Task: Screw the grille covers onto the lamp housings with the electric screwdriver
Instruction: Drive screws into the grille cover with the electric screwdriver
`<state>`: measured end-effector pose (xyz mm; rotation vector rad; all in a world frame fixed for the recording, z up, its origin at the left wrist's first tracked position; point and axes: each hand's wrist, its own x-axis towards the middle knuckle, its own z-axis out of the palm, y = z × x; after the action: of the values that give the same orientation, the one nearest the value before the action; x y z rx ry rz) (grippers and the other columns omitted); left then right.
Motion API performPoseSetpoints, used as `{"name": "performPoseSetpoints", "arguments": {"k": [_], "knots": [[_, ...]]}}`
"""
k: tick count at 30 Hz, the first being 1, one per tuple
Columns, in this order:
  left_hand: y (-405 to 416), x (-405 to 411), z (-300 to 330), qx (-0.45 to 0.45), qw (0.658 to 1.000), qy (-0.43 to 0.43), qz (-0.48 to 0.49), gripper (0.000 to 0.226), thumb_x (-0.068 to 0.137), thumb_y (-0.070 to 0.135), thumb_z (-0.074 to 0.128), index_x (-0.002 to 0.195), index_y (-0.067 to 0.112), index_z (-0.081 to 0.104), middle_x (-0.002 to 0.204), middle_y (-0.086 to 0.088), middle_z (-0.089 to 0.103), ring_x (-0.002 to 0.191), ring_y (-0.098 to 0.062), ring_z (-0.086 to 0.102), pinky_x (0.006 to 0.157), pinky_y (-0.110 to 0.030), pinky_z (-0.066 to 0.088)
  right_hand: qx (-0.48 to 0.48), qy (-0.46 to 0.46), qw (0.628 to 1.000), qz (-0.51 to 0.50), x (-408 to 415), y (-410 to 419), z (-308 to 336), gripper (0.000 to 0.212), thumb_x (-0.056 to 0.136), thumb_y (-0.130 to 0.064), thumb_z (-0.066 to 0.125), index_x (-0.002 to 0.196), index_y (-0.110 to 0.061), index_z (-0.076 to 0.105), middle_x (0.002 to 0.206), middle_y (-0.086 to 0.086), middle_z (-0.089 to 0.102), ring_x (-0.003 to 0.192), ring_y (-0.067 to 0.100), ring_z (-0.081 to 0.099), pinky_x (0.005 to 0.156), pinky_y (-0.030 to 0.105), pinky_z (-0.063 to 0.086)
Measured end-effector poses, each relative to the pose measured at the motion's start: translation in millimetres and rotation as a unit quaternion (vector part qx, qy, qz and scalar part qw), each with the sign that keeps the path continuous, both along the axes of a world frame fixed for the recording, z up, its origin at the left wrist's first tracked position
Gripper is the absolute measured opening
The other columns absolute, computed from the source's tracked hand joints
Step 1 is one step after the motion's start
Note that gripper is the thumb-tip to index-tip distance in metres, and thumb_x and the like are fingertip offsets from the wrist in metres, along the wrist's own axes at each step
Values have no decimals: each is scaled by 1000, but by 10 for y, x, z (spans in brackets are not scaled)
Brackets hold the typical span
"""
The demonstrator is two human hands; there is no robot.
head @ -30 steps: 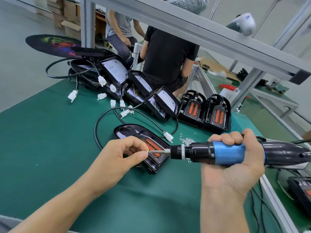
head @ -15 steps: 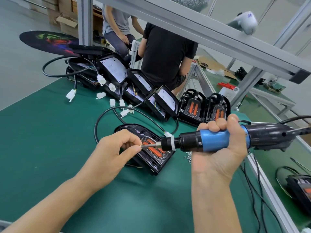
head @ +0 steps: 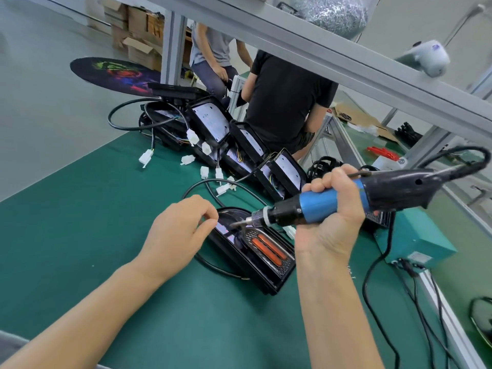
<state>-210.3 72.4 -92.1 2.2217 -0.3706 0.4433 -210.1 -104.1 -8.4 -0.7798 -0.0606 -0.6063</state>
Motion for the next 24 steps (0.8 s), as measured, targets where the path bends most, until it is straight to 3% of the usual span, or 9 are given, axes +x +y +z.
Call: {"name": "performPoseSetpoints", "arguments": {"k": [3, 6, 8, 12, 16, 20, 24], "knots": [[-39, 41, 15, 73, 997, -14, -2, 5, 89, 17, 61, 85, 19, 63, 88, 9, 61, 76, -10, 44, 70, -24, 29, -42, 21, 999, -12, 87, 56, -84, 24, 70, -1, 64, 87, -16, 54, 68, -1, 53, 48, 11, 51, 57, 24, 47], [-53, 82, 37, 96, 995, -5, -3, 9, 92, 19, 55, 87, 19, 63, 90, 9, 62, 76, -11, 44, 75, -26, 33, -73, 41, 996, -31, 136, 82, -168, 30, 67, -2, 67, 91, -13, 53, 87, 15, 45, 49, 14, 52, 58, 26, 47], [-52, 87, 23, 97, 995, 8, 2, 9, 94, 21, 53, 91, 20, 61, 88, 11, 61, 76, -14, 50, 74, -27, 36, -86, 44, 995, -39, 155, 84, -213, 28, 67, -4, 68, 89, -15, 55, 82, 15, 46, 50, 15, 52, 59, 27, 48], [-53, 75, -17, 89, 996, 16, 12, 9, 94, 22, 52, 90, 21, 61, 68, 14, 49, 70, -14, 50, 64, -27, 35, -95, 38, 994, -40, 158, 120, -240, 22, 71, -5, 67, 85, -17, 56, 60, -4, 56, 50, 13, 52, 62, 27, 47], [-45, 93, -37, 86, 996, 19, 8, 9, 92, 21, 55, 86, 22, 60, 58, 16, 44, 64, -12, 47, 61, -28, 35, -95, 37, 994, -33, 149, 175, -245, 20, 72, -5, 67, 75, -21, 56, 60, -10, 55, 54, 14, 50, 69, 32, 44], [-29, 100, -59, 65, 998, 26, 8, 12, 90, 19, 58, 79, 24, 58, 54, 14, 45, 57, -6, 46, 56, -22, 34, -126, 39, 991, -24, 142, 187, -239, 27, 73, -7, 66, 58, -29, 60, 56, -10, 53, 58, 16, 49, 69, 30, 43], [-41, 107, -82, 55, 998, 30, 22, 13, 89, 19, 59, 78, 26, 58, 53, 12, 48, 56, -5, 46, 55, -18, 32, -110, 49, 992, -28, 117, 177, -248, 24, 71, -7, 68, 62, -28, 60, 60, -9, 53, 57, 15, 50, 63, 26, 45]]}}
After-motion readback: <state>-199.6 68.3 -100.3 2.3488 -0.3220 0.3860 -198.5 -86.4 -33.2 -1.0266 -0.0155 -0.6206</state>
